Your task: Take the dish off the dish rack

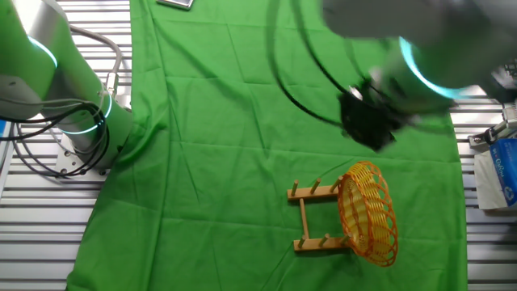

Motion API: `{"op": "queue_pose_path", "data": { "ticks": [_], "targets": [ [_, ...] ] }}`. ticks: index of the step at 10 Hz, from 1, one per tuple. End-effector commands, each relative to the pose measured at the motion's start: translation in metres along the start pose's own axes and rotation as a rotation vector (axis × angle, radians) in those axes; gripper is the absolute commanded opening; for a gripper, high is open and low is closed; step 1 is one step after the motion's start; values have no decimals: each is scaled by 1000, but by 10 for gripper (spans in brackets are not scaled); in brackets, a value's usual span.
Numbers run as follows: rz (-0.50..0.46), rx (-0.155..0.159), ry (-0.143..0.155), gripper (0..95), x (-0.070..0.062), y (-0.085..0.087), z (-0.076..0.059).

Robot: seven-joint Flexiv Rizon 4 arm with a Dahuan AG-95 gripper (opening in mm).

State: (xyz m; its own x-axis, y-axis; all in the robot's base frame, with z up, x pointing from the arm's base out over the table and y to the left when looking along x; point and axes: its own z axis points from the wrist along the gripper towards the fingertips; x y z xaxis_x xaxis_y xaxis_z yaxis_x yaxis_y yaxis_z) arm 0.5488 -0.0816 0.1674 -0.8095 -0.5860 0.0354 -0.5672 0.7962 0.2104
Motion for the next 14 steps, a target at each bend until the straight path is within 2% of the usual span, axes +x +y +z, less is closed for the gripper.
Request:
{"op": "queue_pose_path", "data": {
  "ticks": [1, 3, 7, 9, 12, 14],
  "targets": [
    [-60, -24, 33, 0, -7, -36, -10],
    [-69, -16, 46, 0, -10, -45, -14],
    [-68, 44, 82, 0, -11, -49, -13],
    [-66, 54, 83, 0, -10, -49, -13],
    [-101, 49, 75, 0, -10, -49, -13],
    [-88, 61, 76, 0, -8, -48, -12]
  ]
}}
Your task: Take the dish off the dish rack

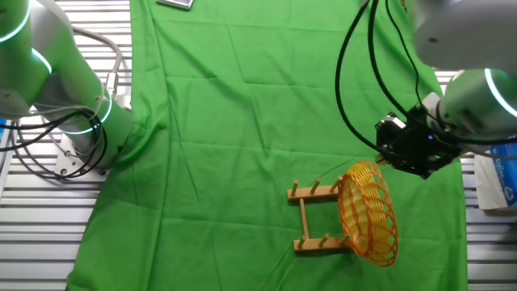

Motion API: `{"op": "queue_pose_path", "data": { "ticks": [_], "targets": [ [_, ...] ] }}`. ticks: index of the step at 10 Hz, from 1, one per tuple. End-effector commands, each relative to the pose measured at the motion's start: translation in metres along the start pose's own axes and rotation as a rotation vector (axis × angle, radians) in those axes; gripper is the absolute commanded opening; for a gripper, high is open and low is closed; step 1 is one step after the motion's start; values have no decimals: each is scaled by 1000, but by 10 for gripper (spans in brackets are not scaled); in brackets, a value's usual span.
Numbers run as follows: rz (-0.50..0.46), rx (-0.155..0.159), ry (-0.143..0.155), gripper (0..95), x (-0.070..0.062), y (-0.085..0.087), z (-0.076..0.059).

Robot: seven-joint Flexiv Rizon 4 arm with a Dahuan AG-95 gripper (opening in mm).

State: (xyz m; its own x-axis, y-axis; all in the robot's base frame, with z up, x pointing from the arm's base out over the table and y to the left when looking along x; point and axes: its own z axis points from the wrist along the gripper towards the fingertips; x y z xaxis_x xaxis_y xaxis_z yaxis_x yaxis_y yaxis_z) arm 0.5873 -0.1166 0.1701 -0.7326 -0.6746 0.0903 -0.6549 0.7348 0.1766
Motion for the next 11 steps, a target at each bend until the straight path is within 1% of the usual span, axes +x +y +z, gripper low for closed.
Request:
{"op": "queue_pose_path", "data": {
  "ticks": [1, 2, 3, 4, 6, 7, 9, 11],
  "targets": [
    [27, 21, 1, 0, 4, 3, 3],
    [35, 23, 7, 0, 4, 3, 3],
    [58, 46, 32, 0, 4, 3, 3],
    [70, 48, 28, 0, 4, 3, 3],
    [70, 42, 27, 0, 4, 3, 3],
    [44, 35, 29, 0, 4, 3, 3],
    [24, 31, 26, 0, 4, 3, 3],
    [45, 34, 21, 0, 4, 3, 3]
  ]
}}
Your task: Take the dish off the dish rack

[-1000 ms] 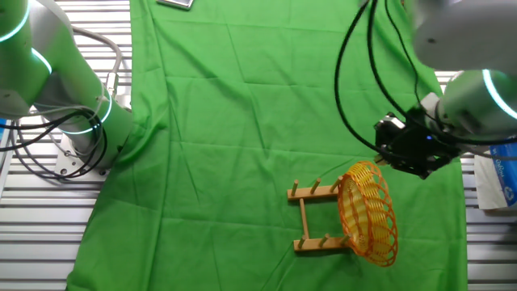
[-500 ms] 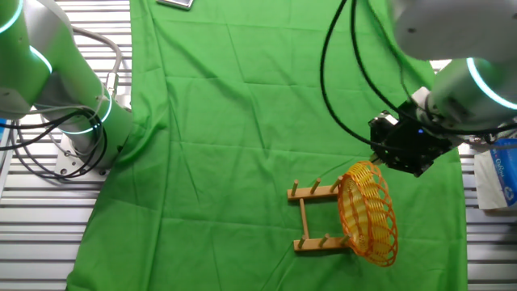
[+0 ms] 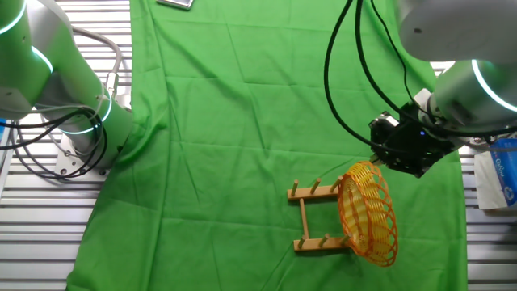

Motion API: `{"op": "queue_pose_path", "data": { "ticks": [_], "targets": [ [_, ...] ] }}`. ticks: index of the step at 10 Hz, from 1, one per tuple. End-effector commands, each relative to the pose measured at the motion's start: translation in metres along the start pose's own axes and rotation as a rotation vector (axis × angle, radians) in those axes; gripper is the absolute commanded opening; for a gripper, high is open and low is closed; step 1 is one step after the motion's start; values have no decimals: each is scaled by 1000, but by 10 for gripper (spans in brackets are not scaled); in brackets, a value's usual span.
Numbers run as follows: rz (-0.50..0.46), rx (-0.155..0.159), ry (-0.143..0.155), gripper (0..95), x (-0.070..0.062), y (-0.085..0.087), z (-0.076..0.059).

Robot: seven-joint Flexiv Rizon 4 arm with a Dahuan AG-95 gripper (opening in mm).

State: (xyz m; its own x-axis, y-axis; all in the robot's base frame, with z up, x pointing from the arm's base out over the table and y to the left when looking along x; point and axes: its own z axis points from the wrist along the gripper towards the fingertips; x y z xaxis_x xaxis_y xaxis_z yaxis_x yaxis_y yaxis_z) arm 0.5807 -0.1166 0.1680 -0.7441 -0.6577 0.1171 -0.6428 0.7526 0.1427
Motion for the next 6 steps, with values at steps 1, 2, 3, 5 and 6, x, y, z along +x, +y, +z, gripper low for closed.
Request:
{"op": "queue_pose_path", "data": {
  "ticks": [1, 2, 3, 5, 6],
  "targets": [
    [49, 2, -6, 0, -1, -1, 0],
    [59, -3, -3, 0, -1, -1, 0],
    [57, -3, 0, 0, -1, -1, 0],
    [43, -15, -9, 0, -1, -1, 0],
    [33, -21, -7, 0, -1, -1, 0]
  ]
}}
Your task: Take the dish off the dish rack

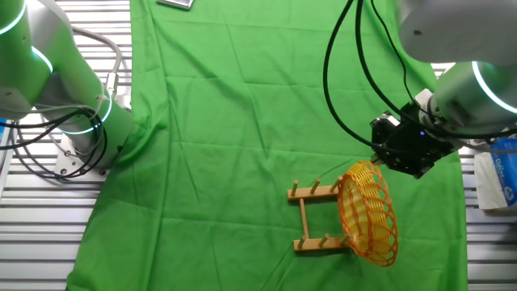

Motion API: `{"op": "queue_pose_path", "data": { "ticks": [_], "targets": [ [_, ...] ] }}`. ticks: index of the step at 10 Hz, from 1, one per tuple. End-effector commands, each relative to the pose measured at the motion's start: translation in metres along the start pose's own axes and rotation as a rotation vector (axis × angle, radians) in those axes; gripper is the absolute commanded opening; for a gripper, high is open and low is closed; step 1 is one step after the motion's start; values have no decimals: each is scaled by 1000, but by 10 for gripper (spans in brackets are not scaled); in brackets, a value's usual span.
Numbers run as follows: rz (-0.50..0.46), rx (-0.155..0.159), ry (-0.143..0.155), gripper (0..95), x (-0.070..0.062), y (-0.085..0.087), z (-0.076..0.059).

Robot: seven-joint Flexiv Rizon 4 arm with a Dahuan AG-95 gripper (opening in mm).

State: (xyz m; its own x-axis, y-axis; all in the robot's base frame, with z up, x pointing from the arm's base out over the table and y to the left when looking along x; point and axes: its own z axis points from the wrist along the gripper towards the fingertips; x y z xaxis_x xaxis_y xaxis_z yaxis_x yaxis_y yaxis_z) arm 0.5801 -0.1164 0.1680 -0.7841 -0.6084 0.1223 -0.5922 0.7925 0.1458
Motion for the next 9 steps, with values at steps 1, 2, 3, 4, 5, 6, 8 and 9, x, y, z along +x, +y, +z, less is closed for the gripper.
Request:
{"op": "queue_pose_path", "data": {
  "ticks": [1, 2, 3, 4, 5, 6, 8, 9],
  "targets": [
    [-35, -13, -2, 0, -1, -1, 0],
    [-42, -15, -4, 190, -1, -1, 0],
    [-60, -21, -5, 190, -1, -1, 0],
    [-76, -30, -6, 190, -1, -2, 0],
    [-95, -32, -3, 190, -1, -2, 0],
    [-112, -36, 6, 190, -1, -2, 0],
    [-151, -52, 14, 190, 2, -4, -1],
    [-185, -58, 19, 190, 5, -8, -2]
  ]
}}
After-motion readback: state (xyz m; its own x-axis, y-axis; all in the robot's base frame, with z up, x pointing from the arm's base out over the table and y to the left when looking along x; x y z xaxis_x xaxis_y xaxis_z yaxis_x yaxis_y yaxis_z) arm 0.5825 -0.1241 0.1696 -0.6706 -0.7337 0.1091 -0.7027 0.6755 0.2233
